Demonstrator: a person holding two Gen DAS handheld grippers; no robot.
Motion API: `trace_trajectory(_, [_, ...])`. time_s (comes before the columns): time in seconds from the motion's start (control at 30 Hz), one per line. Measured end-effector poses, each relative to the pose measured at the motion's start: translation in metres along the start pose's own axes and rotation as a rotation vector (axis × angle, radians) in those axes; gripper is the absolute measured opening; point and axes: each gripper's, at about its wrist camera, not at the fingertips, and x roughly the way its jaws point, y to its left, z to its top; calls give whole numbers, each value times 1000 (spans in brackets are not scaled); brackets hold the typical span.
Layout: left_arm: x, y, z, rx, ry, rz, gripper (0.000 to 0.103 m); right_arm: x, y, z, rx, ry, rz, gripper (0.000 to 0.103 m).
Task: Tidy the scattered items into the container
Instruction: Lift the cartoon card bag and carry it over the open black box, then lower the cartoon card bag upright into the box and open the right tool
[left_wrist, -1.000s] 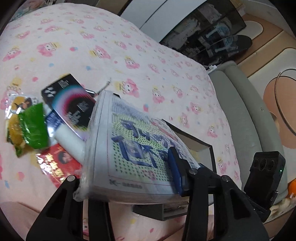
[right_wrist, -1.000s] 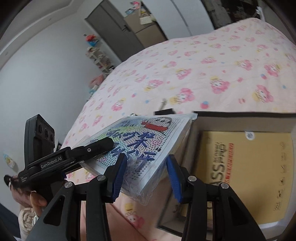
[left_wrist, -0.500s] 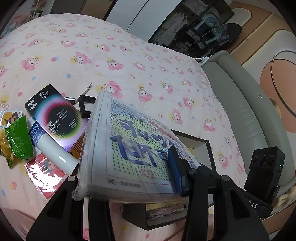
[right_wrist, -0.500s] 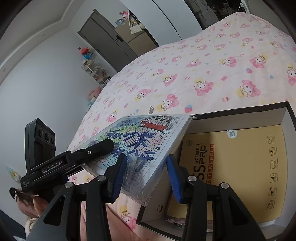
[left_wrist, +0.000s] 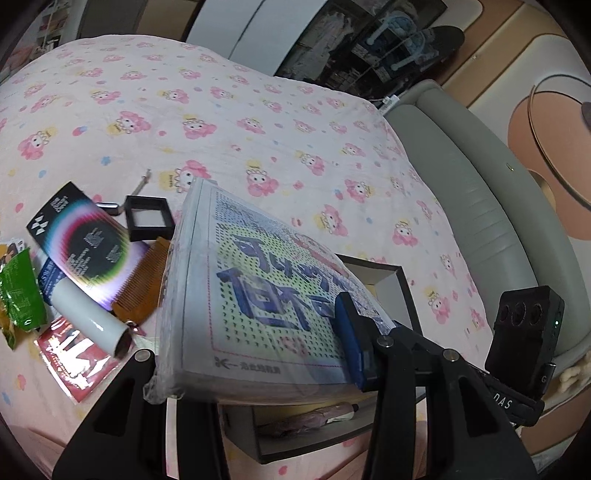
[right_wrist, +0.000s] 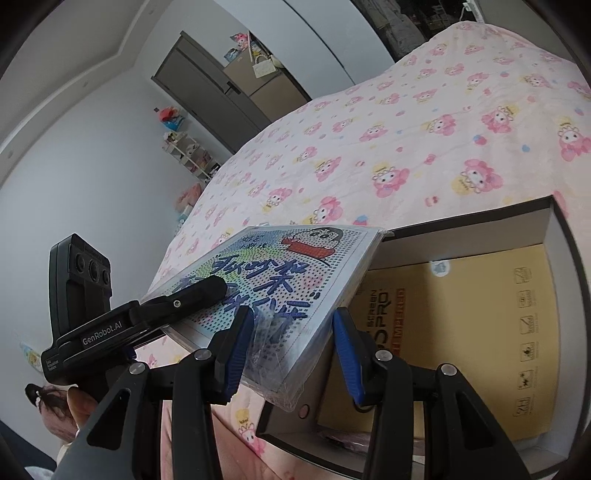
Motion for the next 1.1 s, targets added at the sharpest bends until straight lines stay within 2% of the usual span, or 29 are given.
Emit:
trace_trajectory(0.23, [20, -19, -16, 27, 46, -34, 44, -19, -26, -9, 45, -14, -29, 40])
trace_trajectory(0.47, [40, -20, -33, 11, 91, -28, 44, -10, -48, -17, 101, 34, -70, 40])
trace_trajectory(0.63, [53, -19, -41, 23, 145, 23, 42, 5, -59, -20, 114, 79, -124, 39])
trace_trajectory(0.83, [58, -8, -50, 5, 194, 95, 44, 18, -75, -25, 157, 120, -177, 37])
trace_trajectory(0.97, [47, -1, -49, -2, 169, 127, 43, 22, -81, -27, 163, 135, -241, 37])
trace_trajectory(1.07, [32, -8, -45, 56, 97, 242, 42, 25, -80, -29, 150, 148, -276, 37])
trace_trajectory(1.1, [30, -10, -44, 71, 88, 250, 42, 26, -80, -30, 147, 157, -279, 37])
